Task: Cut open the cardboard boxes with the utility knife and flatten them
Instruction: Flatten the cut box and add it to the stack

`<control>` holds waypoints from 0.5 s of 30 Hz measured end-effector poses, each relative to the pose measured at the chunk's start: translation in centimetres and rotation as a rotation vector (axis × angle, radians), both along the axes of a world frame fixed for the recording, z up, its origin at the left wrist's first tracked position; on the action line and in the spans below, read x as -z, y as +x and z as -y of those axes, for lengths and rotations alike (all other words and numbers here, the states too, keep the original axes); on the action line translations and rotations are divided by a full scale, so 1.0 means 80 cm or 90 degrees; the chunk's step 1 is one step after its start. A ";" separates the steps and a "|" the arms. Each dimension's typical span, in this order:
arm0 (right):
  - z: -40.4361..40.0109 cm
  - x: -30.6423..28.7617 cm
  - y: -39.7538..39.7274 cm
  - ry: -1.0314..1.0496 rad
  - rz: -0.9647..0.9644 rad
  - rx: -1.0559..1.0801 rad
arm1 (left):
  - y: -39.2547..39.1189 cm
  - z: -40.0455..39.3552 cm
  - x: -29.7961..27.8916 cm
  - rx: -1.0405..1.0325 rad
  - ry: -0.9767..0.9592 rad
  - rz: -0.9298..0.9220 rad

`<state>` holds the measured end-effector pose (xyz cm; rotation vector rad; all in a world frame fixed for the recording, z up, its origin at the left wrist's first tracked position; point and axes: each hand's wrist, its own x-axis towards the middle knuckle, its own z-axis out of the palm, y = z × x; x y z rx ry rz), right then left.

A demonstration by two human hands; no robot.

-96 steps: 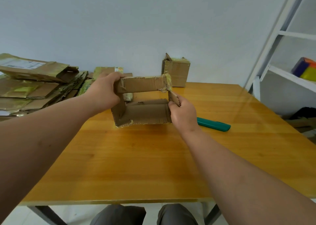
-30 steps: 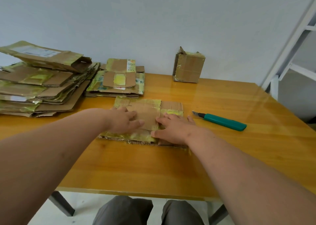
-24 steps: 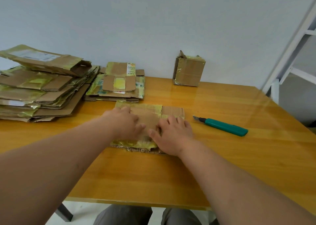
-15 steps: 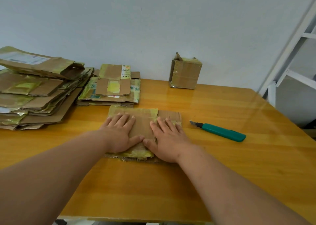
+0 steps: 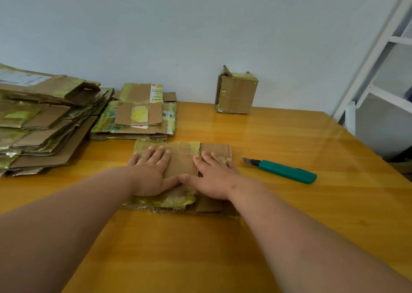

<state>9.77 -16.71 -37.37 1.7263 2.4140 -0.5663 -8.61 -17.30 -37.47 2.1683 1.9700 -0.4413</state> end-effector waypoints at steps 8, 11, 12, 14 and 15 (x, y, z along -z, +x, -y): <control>0.017 0.018 0.004 0.049 0.057 -0.035 | -0.003 -0.002 0.002 0.006 -0.031 0.029; 0.014 0.014 0.005 0.048 0.058 -0.036 | -0.009 0.000 -0.011 -0.015 -0.004 0.125; 0.015 0.013 0.005 0.044 0.054 -0.035 | -0.013 0.002 -0.019 -0.048 0.015 0.175; 0.016 0.013 0.006 0.038 0.048 -0.030 | -0.023 0.007 -0.029 -0.157 0.090 0.216; 0.017 0.012 0.006 0.037 0.044 -0.024 | -0.028 0.010 -0.032 -0.219 0.122 0.208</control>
